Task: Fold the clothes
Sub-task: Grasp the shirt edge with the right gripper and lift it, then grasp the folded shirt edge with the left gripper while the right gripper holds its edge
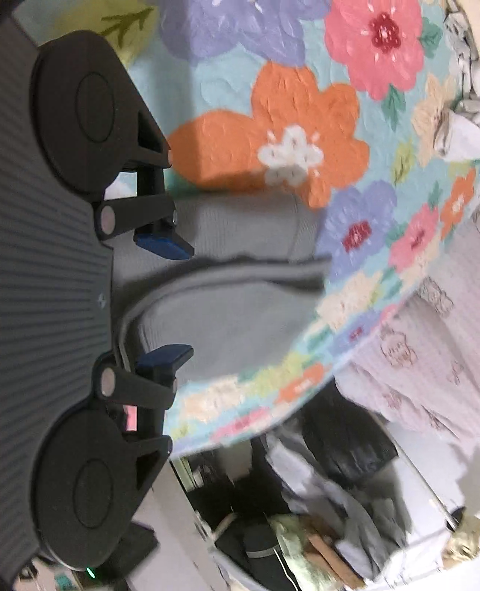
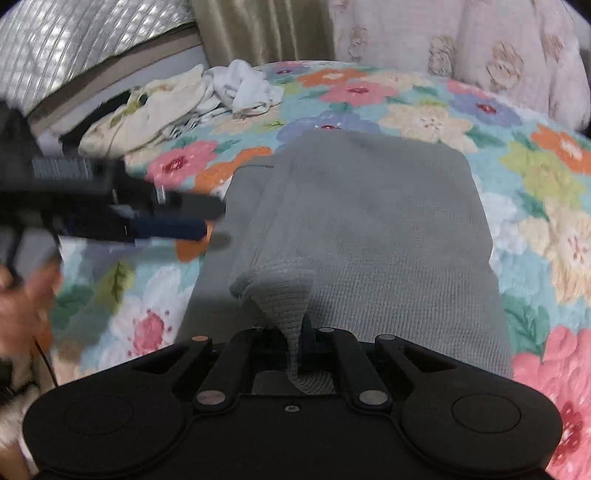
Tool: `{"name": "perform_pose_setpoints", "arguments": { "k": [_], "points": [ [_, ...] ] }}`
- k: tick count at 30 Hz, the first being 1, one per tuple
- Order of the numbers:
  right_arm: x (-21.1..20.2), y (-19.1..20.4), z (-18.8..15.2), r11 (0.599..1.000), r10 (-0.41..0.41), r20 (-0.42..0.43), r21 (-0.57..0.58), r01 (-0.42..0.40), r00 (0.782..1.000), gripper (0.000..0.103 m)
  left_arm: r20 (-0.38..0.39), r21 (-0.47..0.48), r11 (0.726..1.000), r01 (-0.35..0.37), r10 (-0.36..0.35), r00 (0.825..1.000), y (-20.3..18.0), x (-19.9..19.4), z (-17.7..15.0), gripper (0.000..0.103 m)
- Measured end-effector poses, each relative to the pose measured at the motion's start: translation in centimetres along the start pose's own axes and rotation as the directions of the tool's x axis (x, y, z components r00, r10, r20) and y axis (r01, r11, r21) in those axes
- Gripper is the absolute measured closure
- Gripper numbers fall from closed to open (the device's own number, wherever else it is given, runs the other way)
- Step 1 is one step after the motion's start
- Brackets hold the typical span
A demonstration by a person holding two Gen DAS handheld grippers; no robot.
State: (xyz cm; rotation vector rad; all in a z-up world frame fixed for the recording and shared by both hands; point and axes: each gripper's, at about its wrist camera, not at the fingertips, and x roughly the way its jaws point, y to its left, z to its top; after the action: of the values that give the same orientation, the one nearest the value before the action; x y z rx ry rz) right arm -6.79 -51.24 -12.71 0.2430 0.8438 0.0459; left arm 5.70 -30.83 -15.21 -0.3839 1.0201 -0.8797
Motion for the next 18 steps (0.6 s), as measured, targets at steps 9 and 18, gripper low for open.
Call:
{"name": "perform_pose_setpoints", "arguments": {
  "k": [9,18],
  "points": [
    [0.0,0.1,-0.2,0.999,0.030,0.017,0.028,-0.030,0.999,0.096,-0.048,-0.019,0.999,0.033,-0.034,0.998,1.3,3.1,2.3,0.040],
    [-2.2,-3.7,-0.2,0.946,0.173,0.145,0.253,-0.205,0.974,0.096,-0.092,-0.122,0.992,0.029,-0.040,0.995,1.1,5.9,4.4,0.033]
  ]
}}
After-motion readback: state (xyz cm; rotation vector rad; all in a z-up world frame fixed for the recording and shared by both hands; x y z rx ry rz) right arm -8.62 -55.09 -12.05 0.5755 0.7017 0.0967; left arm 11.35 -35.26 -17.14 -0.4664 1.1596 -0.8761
